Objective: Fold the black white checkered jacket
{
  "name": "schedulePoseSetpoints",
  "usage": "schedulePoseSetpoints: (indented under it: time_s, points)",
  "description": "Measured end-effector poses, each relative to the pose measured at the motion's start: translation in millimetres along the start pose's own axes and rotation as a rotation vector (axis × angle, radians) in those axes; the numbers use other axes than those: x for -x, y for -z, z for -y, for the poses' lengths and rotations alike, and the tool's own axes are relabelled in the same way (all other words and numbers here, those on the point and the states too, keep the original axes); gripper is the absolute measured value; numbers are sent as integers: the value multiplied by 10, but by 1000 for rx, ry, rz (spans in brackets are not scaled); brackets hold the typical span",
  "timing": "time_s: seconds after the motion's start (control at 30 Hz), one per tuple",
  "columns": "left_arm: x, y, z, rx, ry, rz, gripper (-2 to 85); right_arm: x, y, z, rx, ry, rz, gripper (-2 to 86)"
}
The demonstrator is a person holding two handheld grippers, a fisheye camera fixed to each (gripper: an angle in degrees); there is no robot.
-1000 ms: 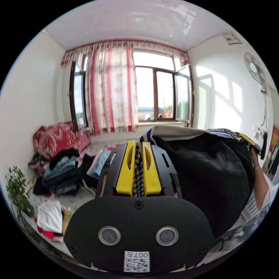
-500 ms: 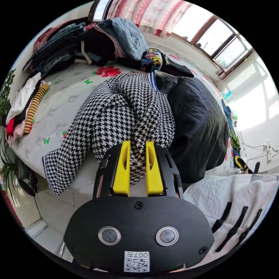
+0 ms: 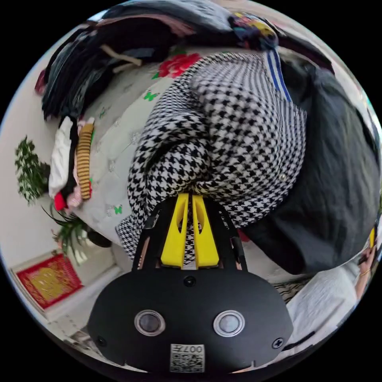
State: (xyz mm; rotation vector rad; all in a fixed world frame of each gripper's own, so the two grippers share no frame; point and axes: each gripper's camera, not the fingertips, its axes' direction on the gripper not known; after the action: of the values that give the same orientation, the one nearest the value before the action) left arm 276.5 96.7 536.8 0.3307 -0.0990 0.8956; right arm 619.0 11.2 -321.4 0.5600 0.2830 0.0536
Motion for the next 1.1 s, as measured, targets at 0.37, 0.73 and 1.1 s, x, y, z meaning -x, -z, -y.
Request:
schedulePoseSetpoints:
  time_s: [0.37, 0.73, 1.1]
  points:
    - [299, 581, -1283, -325, 163, -94, -9, -148, -381, 144, -18, -57, -133, 96]
    - [-375, 520, -1315, -259, -42, -269, -10, -223, -358, 107, -11, -25, -85, 71]
    - [-613, 429, -1434, -196, -126, -354, -10, -447, 3, 308, -28, 8, 248, 5]
